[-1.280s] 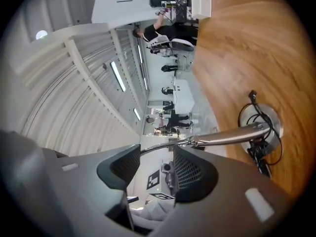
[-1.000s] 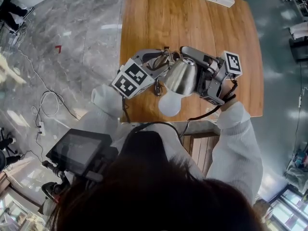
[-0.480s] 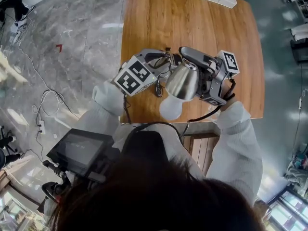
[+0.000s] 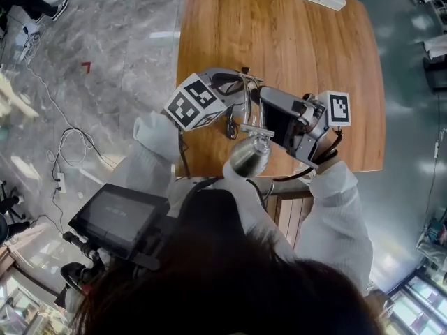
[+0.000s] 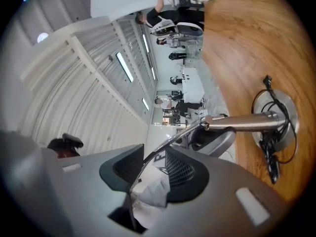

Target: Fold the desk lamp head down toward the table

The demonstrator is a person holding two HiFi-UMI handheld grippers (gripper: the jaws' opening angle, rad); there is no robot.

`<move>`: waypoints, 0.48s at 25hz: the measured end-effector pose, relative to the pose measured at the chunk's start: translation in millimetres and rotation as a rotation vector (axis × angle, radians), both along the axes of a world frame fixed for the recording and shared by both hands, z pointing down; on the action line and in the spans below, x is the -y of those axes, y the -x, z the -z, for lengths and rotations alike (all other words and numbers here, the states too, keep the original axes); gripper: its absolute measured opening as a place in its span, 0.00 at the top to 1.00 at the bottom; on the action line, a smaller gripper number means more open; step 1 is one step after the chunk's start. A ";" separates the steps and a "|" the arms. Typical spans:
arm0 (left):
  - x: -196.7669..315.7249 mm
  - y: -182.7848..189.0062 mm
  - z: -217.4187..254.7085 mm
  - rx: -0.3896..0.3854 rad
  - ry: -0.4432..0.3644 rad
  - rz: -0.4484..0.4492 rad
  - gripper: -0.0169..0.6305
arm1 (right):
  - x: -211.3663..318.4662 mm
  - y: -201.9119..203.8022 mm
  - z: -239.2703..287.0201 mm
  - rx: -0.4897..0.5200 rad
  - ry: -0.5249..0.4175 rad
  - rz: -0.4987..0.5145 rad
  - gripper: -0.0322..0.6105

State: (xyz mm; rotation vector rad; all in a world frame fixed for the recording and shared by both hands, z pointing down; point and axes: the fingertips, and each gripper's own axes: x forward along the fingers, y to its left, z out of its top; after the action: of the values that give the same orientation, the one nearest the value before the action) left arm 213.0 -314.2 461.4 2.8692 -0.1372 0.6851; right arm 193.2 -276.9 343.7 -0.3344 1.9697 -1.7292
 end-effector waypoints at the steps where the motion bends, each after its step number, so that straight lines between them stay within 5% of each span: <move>1: 0.1 0.6 0.6 -0.006 0.009 -0.002 0.78 | -5.7 3.8 -3.2 -0.050 -0.044 0.010 0.75; 7: -2.3 5.7 4.5 -0.017 0.038 -0.017 0.78 | -32.5 20.2 -52.5 -0.491 -0.293 0.082 0.84; 12: -3.9 6.7 6.5 -0.023 0.036 -0.026 0.79 | -34.1 21.2 -68.9 -0.664 -0.499 0.086 0.84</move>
State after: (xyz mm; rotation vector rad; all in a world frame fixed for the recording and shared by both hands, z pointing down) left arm 206.3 -310.3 454.9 2.8480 -0.0838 0.6527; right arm 172.0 -242.8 412.6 -0.7137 2.8309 -1.1821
